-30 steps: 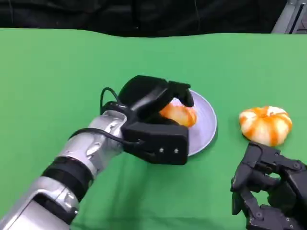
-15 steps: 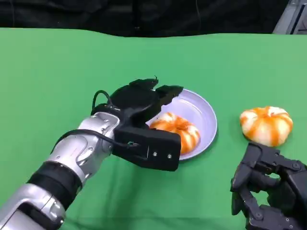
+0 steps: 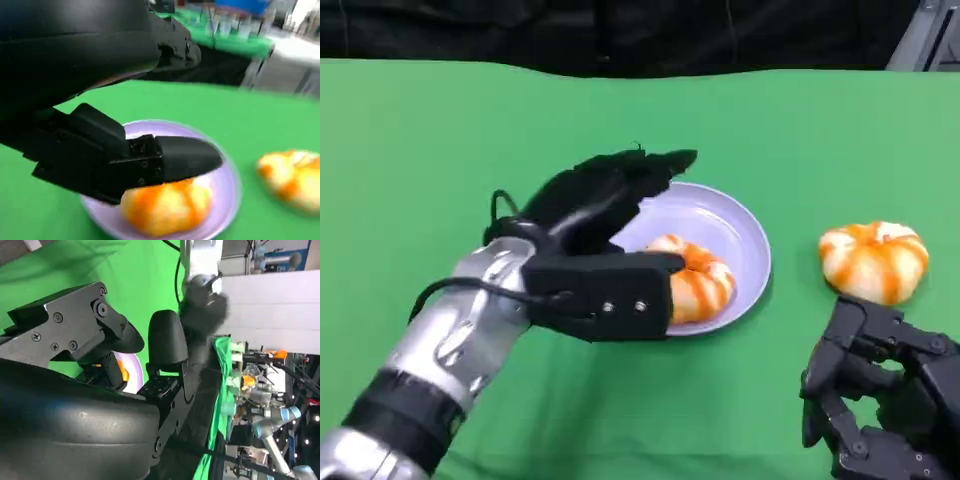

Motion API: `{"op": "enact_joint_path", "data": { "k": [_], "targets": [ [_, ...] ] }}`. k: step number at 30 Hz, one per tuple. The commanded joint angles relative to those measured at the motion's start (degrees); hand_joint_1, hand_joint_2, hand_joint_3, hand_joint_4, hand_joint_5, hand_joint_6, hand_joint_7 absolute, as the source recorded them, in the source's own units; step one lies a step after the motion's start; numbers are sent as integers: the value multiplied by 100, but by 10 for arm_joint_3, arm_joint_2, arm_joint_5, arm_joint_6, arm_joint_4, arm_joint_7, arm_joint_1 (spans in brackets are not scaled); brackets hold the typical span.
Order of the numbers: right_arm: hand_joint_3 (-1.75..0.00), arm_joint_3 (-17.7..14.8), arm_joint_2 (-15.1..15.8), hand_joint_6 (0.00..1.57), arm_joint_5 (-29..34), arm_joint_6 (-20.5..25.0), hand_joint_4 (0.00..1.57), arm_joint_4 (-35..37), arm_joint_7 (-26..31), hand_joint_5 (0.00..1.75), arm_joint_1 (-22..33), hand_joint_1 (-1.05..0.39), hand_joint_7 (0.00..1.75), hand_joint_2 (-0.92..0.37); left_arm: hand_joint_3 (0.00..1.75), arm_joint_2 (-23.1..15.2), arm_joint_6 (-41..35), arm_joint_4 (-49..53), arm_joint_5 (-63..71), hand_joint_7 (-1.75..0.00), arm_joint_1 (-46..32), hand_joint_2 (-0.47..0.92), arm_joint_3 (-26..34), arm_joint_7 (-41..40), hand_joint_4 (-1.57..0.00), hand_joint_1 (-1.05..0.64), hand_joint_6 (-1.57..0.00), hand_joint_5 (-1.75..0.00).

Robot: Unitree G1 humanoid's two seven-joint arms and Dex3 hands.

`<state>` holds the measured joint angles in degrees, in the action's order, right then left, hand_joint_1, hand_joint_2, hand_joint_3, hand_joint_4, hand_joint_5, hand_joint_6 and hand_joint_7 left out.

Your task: Grasp the bread from the table and place it into the plate.

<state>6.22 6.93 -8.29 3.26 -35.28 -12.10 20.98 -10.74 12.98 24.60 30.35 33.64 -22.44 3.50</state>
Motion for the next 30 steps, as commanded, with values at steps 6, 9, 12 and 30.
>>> {"op": "enact_joint_path", "data": {
  "k": [6, 9, 12, 30],
  "targets": [
    [-109, -3, 3, 67, 1, 2, 78, -2, 3, 175, -2, -6, 153, -65, 91, 11, -14, -140, -165, -63, -111, 65, 89, 53, -94, 0, -101, -91],
    [-109, -4, 3, 66, 1, 0, 78, 1, 3, 175, -5, -5, 153, -66, 139, 12, -65, -240, -261, -136, -174, 42, 127, 96, -94, 1, -89, -151],
    [-107, -11, 6, 66, 3, 11, 78, 4, 5, 175, -12, -5, 152, -65, 148, -7, -179, -407, -439, -165, -302, 43, 207, 142, -94, -1, -81, -171],
    [-105, -49, 16, 66, -11, -22, 76, 71, -26, 175, -40, -2, 151, -67, 130, -30, -276, -531, -677, -169, -546, 63, 344, 232, -90, 5, -72, -175]
  ]
}}
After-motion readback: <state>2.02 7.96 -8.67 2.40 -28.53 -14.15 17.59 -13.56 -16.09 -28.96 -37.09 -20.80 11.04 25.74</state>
